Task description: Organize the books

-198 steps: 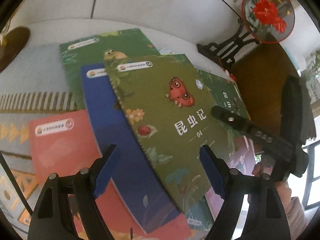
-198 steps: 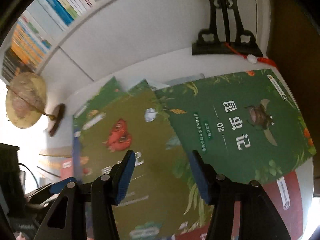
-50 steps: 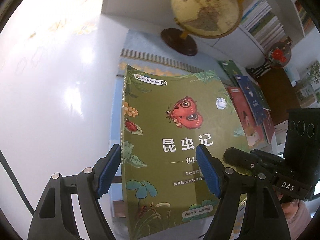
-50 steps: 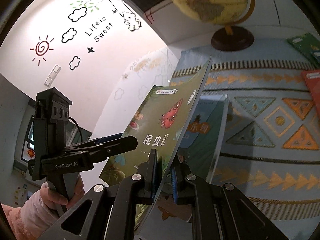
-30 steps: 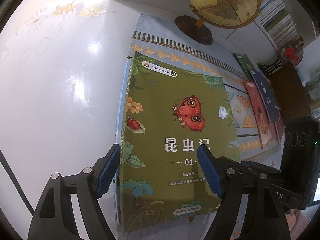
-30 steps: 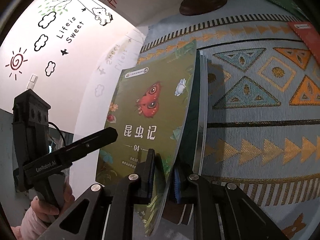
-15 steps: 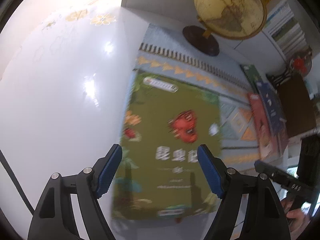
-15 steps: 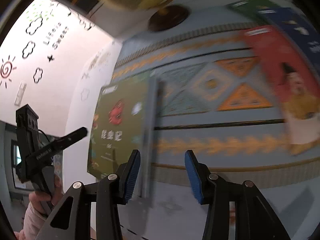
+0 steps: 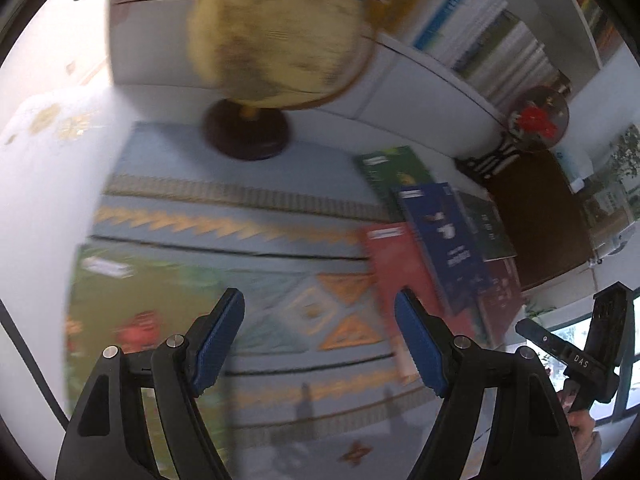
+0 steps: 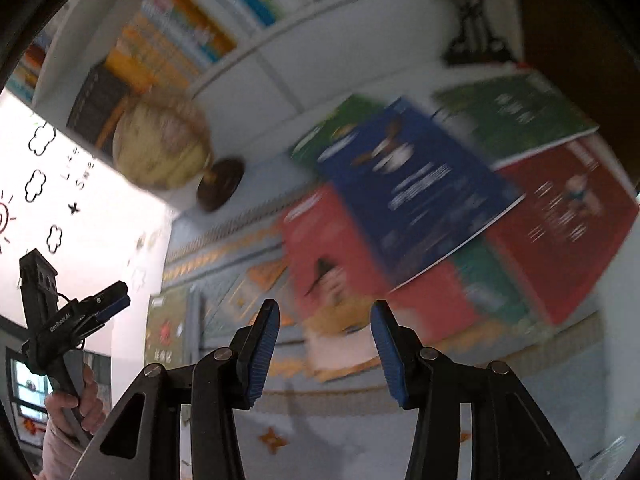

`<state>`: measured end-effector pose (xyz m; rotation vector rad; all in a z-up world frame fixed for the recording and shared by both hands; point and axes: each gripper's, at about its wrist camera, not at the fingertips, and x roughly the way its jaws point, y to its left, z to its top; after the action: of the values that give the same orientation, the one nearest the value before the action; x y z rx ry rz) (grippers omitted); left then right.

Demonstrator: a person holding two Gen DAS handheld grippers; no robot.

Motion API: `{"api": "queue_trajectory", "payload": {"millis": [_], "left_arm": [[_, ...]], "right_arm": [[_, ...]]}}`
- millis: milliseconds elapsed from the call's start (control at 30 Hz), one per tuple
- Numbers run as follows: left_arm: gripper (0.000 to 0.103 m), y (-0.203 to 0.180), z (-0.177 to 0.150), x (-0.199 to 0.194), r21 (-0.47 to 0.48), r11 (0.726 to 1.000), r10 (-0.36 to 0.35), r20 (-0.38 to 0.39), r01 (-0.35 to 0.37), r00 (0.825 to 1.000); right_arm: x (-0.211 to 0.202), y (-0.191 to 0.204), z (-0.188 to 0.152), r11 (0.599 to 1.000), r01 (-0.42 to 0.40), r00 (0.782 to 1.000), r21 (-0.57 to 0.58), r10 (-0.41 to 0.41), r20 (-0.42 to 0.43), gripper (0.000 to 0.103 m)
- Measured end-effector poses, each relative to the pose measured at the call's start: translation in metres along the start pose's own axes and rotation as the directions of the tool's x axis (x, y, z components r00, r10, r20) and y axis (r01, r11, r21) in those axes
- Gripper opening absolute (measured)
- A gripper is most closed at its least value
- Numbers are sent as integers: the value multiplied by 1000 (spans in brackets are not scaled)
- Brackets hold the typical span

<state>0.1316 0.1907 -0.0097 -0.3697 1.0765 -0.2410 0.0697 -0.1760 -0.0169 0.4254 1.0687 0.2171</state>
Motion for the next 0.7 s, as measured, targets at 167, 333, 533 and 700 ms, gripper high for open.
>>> {"api": "queue_trajectory", "payload": {"millis": [167, 333, 533, 700], "left_arm": [[76, -48, 10, 41, -10, 999, -42, -31, 42, 999], [76, -90, 9, 103, -15, 999, -47, -85, 46, 995], [76, -119, 3, 178, -69, 992, -113, -158, 103, 981], [80, -138, 2, 198, -54, 985, -170, -152, 163, 974]], "right_arm": [[-22, -52, 32, 999, 27, 997, 18, -28, 65, 54], [-9, -99, 69, 1000, 9, 996, -8, -9, 93, 58], [53, -141, 101, 1000, 16, 1000, 18, -16, 2, 58], [87, -147, 105, 999, -22, 999, 31, 23, -43, 58]]}}
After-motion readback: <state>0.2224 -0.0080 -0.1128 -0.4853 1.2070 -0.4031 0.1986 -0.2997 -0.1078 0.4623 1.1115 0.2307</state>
